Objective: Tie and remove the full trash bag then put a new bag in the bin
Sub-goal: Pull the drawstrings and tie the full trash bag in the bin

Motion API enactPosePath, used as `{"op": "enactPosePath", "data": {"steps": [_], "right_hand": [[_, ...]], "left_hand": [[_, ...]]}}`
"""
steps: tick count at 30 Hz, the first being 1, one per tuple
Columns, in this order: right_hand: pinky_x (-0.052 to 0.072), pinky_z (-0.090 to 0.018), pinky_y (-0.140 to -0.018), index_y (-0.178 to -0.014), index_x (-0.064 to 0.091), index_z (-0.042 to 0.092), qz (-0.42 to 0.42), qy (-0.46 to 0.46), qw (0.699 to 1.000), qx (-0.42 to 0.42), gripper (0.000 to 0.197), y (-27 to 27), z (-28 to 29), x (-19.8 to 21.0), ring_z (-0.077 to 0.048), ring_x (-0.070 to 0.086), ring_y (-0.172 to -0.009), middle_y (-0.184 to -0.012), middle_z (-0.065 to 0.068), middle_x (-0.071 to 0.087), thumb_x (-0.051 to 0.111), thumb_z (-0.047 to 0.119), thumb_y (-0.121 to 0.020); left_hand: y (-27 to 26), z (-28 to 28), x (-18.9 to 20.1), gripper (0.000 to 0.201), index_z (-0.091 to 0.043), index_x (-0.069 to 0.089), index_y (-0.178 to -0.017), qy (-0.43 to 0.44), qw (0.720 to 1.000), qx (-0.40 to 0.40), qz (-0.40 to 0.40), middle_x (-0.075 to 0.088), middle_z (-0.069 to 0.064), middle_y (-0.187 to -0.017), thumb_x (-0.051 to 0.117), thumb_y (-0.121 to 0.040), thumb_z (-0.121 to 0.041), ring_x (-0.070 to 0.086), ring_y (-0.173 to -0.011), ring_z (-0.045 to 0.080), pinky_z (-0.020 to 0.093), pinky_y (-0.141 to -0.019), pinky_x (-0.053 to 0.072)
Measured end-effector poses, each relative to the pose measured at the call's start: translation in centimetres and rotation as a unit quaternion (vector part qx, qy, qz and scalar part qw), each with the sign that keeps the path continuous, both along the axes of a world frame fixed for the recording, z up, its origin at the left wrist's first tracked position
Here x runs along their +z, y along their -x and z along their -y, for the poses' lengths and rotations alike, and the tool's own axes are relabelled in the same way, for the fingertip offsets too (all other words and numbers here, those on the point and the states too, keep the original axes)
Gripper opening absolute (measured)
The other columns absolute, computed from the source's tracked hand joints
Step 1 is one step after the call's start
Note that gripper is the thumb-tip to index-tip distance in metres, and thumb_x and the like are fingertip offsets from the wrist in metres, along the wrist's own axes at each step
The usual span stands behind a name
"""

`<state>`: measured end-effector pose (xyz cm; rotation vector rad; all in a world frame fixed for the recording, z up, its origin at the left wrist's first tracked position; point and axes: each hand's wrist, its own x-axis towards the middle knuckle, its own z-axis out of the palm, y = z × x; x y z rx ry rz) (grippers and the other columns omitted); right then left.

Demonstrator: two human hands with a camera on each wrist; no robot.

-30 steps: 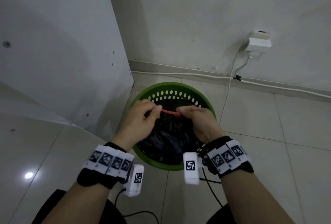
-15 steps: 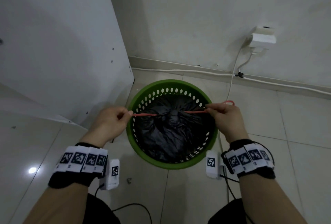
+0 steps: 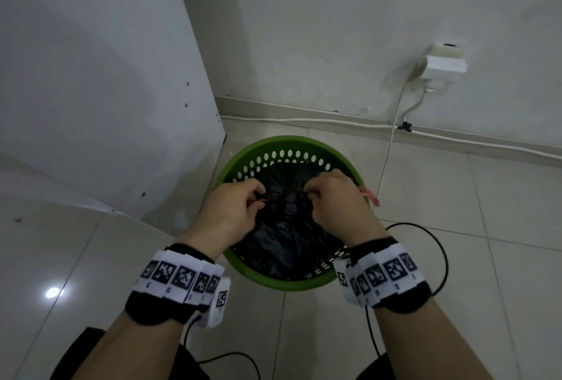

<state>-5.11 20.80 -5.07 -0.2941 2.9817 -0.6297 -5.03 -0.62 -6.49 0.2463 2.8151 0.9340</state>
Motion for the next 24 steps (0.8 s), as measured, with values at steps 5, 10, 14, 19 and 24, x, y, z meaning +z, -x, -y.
{"op": "enactPosePath", "data": {"steps": [5, 10, 14, 19, 24], "right_hand": [[0.054, -0.036, -0.071, -0.085, 0.077, 0.015, -0.041, 0.03, 0.998, -0.034, 0.015, -0.1, -0.3, 1.3, -0.023, 0.064, -0.082, -0.085, -0.003, 0.07, 0.066, 0.023, -0.09], [0.056, -0.031, -0.072, -0.081, 0.079, 0.026, 0.058, 0.112, 0.988, -0.095, 0.014, -0.2, -2.9, 1.3, -0.011, 0.066, -0.075, -0.075, 0.011, 0.072, 0.07, 0.034, -0.088], [0.05, -0.023, -0.064, -0.078, 0.08, 0.024, 0.117, 0.128, 0.977, -0.127, 0.016, -0.9, -4.2, 0.6, -0.006, 0.064, -0.069, -0.07, 0.011, 0.07, 0.073, 0.036, -0.086], [0.043, -0.029, -0.056, -0.065, 0.068, 0.017, 0.153, 0.295, 0.931, -0.153, 0.034, -1.3, -4.7, 1.8, -0.012, 0.05, -0.05, -0.055, 0.006, 0.059, 0.067, 0.038, -0.091], [0.033, -0.023, -0.042, -0.086, 0.073, 0.006, 0.169, 0.553, 0.811, -0.095, 0.02, -0.8, -1.6, 3.2, -0.013, 0.038, -0.048, -0.101, -0.004, 0.074, 0.056, 0.005, -0.098]], "left_hand": [[-0.1, 0.9, 1.8, 0.018, -0.027, 0.076, -0.081, -0.014, 1.0, 0.002, -0.02, 0.074, -0.007, -0.077, 0.066, -0.093, -0.036, 0.066, -0.073, 0.012, 0.026, -0.066, 0.048], [-0.2, 2.0, 2.5, 0.032, -0.019, 0.071, -0.069, -0.013, 0.999, 0.027, 0.011, 0.063, -0.001, -0.059, 0.063, -0.095, -0.036, 0.058, -0.057, 0.017, 0.03, -0.052, 0.04], [-0.8, 2.0, 2.5, 0.038, -0.019, 0.066, -0.063, 0.004, 0.998, 0.032, 0.052, 0.058, -0.004, -0.054, 0.062, -0.095, -0.04, 0.053, -0.053, 0.014, 0.028, -0.051, 0.036], [-1.1, 2.8, 3.9, 0.049, -0.012, 0.049, -0.055, -0.185, 0.974, 0.112, 0.07, 0.039, -0.01, -0.045, 0.058, -0.098, -0.035, 0.035, -0.041, 0.005, 0.022, -0.047, 0.03], [-1.4, -1.5, 5.4, 0.025, -0.001, 0.07, -0.094, -0.407, 0.894, 0.159, 0.102, 0.067, -0.009, -0.075, 0.049, -0.103, -0.012, 0.053, -0.046, -0.009, 0.001, -0.048, 0.038]]}}
